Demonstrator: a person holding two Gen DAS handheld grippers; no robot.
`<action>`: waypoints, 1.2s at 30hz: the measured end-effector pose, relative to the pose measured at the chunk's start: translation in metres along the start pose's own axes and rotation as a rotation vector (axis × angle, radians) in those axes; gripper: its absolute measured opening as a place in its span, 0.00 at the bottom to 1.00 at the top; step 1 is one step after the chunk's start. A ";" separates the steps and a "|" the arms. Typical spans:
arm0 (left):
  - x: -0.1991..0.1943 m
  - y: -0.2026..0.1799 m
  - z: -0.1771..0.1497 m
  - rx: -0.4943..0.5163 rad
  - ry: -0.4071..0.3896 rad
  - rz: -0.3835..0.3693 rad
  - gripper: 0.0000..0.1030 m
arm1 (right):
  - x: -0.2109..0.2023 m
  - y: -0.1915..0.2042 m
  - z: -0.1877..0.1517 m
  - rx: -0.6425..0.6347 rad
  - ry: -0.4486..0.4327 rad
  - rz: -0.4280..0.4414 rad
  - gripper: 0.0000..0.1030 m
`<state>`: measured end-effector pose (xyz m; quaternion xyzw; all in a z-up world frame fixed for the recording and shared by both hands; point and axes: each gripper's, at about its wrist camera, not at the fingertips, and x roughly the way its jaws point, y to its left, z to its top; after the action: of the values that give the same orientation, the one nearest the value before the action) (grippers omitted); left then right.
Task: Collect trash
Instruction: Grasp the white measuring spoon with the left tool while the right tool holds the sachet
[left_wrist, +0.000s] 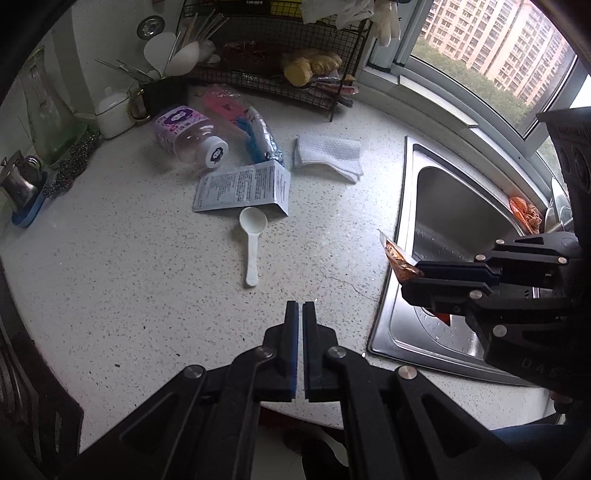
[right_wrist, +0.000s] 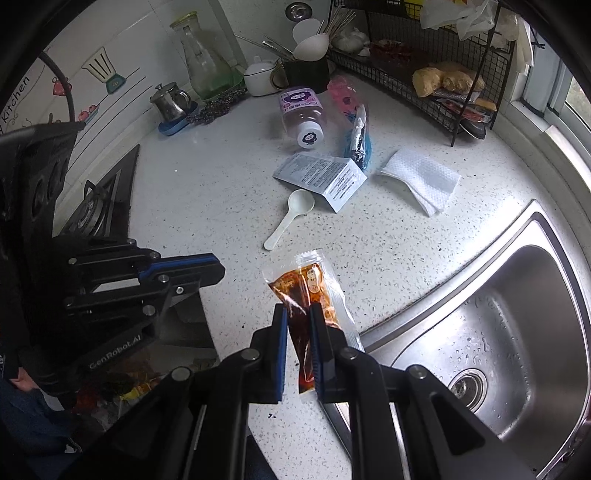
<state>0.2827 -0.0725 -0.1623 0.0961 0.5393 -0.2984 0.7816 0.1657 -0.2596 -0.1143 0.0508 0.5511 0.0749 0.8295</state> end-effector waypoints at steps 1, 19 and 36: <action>0.003 0.002 0.004 0.001 0.001 0.002 0.01 | 0.003 -0.003 0.003 0.000 0.003 0.001 0.10; 0.085 0.039 0.056 -0.038 0.105 0.063 0.37 | 0.050 -0.052 0.042 0.026 0.062 0.005 0.10; 0.121 0.043 0.075 -0.030 0.137 0.045 0.37 | 0.073 -0.070 0.044 0.059 0.109 0.025 0.10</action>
<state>0.3947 -0.1172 -0.2487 0.1165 0.5935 -0.2655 0.7508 0.2386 -0.3152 -0.1751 0.0781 0.5968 0.0717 0.7954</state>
